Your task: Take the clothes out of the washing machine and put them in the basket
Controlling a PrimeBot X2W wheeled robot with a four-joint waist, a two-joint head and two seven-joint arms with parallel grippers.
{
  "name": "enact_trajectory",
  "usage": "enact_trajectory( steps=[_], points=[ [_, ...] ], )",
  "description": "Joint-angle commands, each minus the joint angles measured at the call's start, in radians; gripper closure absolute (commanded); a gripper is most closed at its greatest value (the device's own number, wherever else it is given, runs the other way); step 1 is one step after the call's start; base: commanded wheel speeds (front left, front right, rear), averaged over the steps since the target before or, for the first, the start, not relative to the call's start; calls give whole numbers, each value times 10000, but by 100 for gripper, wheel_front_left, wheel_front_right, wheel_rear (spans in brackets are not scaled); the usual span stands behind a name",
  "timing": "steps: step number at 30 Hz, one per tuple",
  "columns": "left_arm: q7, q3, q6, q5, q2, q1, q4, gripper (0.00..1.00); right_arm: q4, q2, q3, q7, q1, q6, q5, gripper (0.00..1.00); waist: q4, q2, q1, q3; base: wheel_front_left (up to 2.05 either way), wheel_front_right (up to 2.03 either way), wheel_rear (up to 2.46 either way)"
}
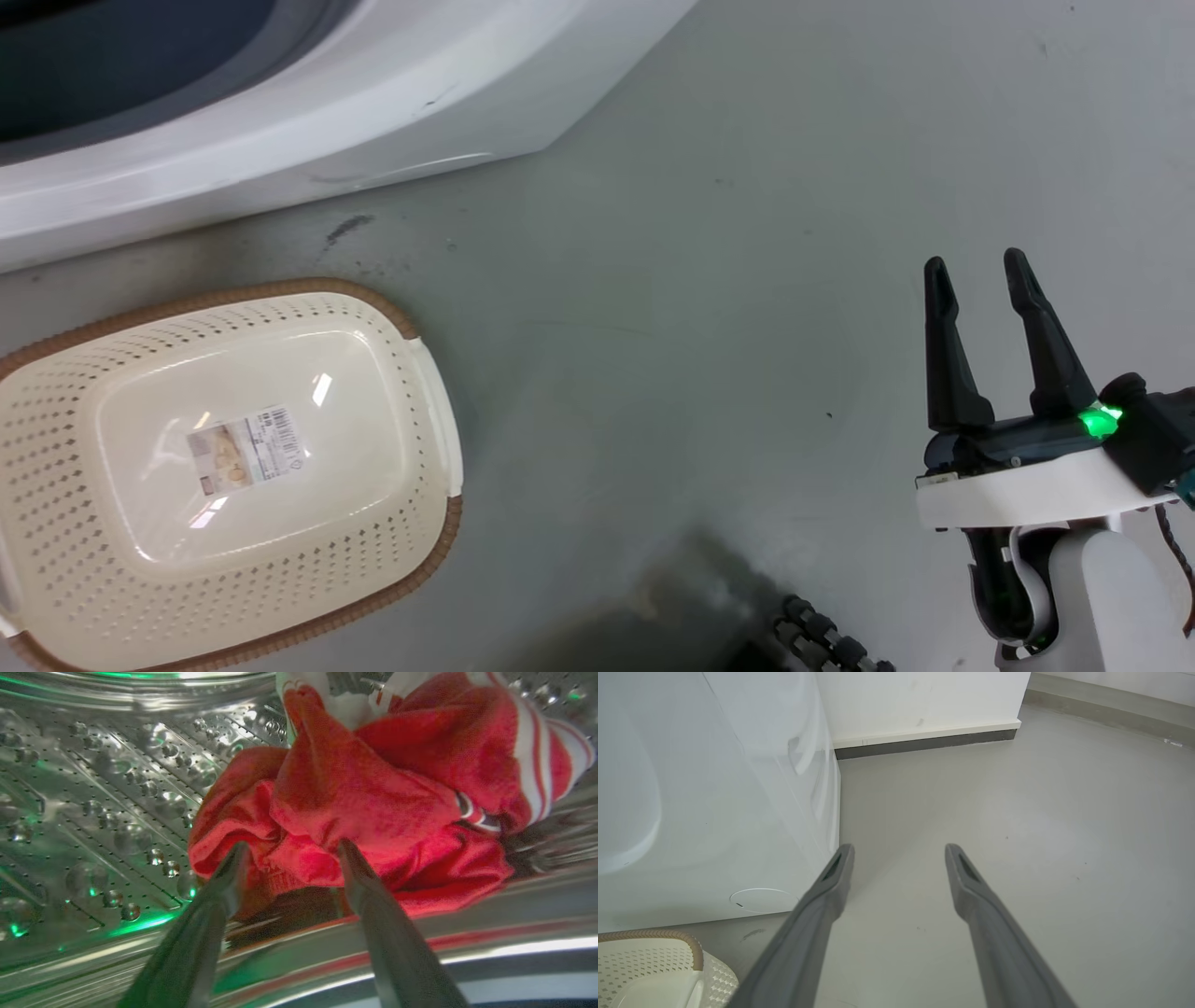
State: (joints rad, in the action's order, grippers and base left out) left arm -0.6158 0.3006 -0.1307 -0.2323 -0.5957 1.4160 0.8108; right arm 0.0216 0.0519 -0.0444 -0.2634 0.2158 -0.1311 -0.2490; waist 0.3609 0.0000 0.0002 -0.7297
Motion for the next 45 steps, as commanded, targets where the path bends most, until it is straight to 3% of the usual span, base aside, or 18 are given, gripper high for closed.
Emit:
enact_trajectory(
  steps=[1, 11, 19, 28, 29, 30, 37, 45],
  points=[
    [-345, 195, 20, 14, -158, 223, -46, 0, -81, -31, -60, -21, 73, 7, -70, 0, 218, 0, -2, -228, 0, 0, 0],
    [-1924, 267, 106, -288, -848, 997, -514, 0, -263, -32, -572, -21, 116, 7, -426, 0, 657, 0, -2, -904, 0, 0, 0],
    [-2070, 112, 341, -438, -1162, 644, -723, 0, -413, -31, -732, -21, 182, 7, -596, 0, 842, 0, -2, -1248, 0, 0, 0],
    [-2032, 153, 280, -651, -1260, 598, -610, 0, -558, -31, -821, -21, 199, 7, -754, 0, 900, 0, -2, -1442, 0, 0, 0],
    [-2037, 214, 249, -651, -1251, 622, -611, 34, -568, -31, -827, -23, 210, 7, -763, 0, 895, 0, -2, -1466, 0, 0, 0],
    [-1943, 240, 225, -675, -1263, 688, -635, 100, -577, -31, -839, -21, 230, 7, -776, 0, 894, 0, -2, -1491, 0, 0, 0],
    [-1008, 357, 174, -617, -1269, 1190, -463, 100, -535, -31, -886, -23, 348, 7, -807, 0, 831, 0, -2, -1436, 0, 0, 0],
    [858, 561, 89, -770, -755, 1334, 165, 100, -417, -29, -506, -23, 519, 7, -529, 0, 401, 0, -2, -806, 0, 0, 0]
  ],
)
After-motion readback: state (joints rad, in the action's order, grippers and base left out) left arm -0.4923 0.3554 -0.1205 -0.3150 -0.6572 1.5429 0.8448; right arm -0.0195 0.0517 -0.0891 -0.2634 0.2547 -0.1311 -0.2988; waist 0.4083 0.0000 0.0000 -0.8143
